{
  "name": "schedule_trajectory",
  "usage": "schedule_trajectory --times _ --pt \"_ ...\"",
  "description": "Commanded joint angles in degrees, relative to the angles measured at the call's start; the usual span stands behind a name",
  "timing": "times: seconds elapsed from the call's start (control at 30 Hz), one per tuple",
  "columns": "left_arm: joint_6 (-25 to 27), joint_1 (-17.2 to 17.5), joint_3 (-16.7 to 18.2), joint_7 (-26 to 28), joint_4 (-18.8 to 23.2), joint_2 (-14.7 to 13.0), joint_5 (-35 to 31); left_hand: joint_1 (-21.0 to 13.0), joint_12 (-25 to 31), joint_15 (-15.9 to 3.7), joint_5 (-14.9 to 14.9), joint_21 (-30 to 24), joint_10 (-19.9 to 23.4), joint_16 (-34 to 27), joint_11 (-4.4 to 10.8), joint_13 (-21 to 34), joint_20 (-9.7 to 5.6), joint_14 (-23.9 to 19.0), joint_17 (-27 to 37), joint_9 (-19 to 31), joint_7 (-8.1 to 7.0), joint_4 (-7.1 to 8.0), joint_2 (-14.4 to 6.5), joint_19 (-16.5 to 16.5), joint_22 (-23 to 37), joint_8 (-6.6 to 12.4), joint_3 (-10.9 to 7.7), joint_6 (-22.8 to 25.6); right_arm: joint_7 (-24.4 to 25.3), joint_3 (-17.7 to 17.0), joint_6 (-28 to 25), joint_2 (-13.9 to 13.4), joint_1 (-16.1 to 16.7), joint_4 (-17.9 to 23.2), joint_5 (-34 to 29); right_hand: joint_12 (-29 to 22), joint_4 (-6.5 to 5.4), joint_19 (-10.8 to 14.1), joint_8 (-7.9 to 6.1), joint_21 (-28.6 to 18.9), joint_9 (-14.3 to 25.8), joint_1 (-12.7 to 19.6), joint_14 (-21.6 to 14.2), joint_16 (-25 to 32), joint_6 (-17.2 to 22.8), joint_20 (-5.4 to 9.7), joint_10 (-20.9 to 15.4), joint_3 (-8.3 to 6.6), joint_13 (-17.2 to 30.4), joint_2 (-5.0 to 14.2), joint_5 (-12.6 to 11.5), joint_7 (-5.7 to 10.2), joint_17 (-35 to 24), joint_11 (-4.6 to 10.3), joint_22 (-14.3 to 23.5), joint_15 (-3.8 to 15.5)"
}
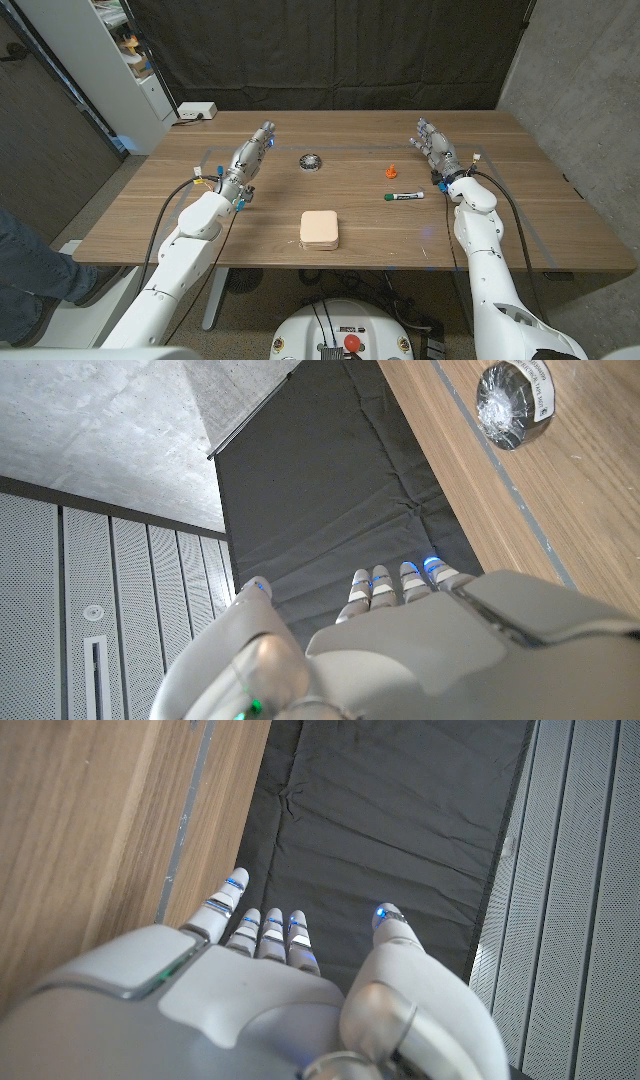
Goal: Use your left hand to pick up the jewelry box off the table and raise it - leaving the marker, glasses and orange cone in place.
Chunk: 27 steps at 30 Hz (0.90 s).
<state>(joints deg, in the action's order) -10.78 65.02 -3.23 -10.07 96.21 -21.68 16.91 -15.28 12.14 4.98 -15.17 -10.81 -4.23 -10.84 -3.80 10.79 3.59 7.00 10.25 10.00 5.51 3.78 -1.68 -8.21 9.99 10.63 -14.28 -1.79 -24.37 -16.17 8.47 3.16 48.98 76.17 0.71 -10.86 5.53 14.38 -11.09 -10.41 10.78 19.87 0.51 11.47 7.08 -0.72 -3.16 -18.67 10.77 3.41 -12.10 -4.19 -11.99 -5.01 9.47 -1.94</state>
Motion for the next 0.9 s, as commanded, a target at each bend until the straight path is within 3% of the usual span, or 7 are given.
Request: schedule_trajectory --times 0.03,0.9 --pt "-0.9 1.9 -0.1 0.6 1.7 -0.6 -1.7 -0.6 0.3 0.1 0.3 -0.4 0.5 -0.3 -0.28 0.2 0.31 -0.4 0.1 0.2 0.15 -0.2 0.0 0.0 0.1 0.59 -0.14 0.5 0.6 0.5 0.3 -0.1 -0.3 0.0 -0.4 -0.5 0.0 0.1 -0.21 -0.5 0.2 0.2 -0.1 0.3 0.4 -0.05 -0.1 0.06 0.2 0.64 0.0 0.11 -0.1 -0.28 0.2 -0.57" --pt "-3.5 4.8 -1.2 0.9 5.7 -0.6 -3.9 -0.8 0.3 0.11 0.6 -0.4 0.9 -0.3 -0.27 0.2 0.42 -0.8 0.1 0.2 0.1 -0.5 -0.1 0.2 0.1 0.64 -0.09 1.1 -0.2 0.5 0.9 -0.7 -0.6 -0.6 0.5 -0.5 0.13 0.2 -0.21 -0.5 0.2 0.2 -0.1 0.4 0.5 -0.08 -0.2 0.18 0.2 0.69 0.0 0.09 -0.1 -0.33 0.2 -0.56"
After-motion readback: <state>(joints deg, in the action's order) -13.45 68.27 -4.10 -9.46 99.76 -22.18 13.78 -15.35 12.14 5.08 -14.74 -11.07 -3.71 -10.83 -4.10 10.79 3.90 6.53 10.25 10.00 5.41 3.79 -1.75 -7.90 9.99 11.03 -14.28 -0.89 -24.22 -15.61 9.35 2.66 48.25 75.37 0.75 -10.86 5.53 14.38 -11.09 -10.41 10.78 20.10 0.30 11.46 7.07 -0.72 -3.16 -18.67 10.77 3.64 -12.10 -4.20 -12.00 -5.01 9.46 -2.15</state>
